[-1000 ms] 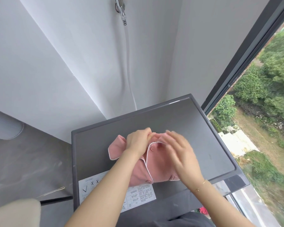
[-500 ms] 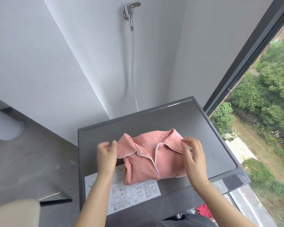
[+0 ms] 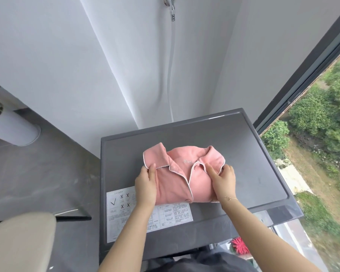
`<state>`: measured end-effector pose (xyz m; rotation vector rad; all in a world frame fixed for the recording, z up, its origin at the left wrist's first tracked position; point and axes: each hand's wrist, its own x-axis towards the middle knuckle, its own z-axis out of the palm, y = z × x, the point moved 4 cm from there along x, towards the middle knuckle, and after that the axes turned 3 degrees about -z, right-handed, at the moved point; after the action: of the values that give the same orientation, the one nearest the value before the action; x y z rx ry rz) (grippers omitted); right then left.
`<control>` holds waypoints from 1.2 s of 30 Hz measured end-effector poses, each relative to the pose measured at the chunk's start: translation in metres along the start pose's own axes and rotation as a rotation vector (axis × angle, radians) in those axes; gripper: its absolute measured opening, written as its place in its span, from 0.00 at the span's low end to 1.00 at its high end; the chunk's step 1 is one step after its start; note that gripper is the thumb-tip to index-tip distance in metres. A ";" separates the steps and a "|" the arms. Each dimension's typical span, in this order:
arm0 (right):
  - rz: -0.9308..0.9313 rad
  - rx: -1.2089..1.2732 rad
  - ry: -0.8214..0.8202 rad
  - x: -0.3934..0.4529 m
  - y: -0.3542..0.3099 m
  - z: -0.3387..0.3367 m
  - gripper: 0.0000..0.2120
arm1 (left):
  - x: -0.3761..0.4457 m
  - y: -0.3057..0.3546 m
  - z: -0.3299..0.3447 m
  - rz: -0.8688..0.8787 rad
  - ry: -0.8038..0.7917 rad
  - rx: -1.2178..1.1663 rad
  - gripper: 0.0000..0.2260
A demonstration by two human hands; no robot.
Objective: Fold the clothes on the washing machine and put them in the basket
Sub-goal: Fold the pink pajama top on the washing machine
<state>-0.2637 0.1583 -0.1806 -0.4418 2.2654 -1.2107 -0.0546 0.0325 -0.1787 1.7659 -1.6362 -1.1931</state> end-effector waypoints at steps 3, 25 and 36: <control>-0.009 -0.012 0.016 0.001 0.005 0.000 0.16 | 0.013 -0.018 -0.010 -0.032 0.026 0.118 0.18; 0.301 0.427 -0.133 -0.060 0.015 -0.021 0.13 | -0.020 0.030 0.007 -0.362 -0.744 -0.390 0.22; 0.234 0.698 0.546 -0.223 0.060 -0.074 0.16 | -0.107 0.058 0.014 -0.034 -1.168 -0.110 0.12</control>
<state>-0.1295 0.3541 -0.1307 0.4536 2.0108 -2.0357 -0.0903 0.1262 -0.1089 0.9922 -1.9840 -2.5337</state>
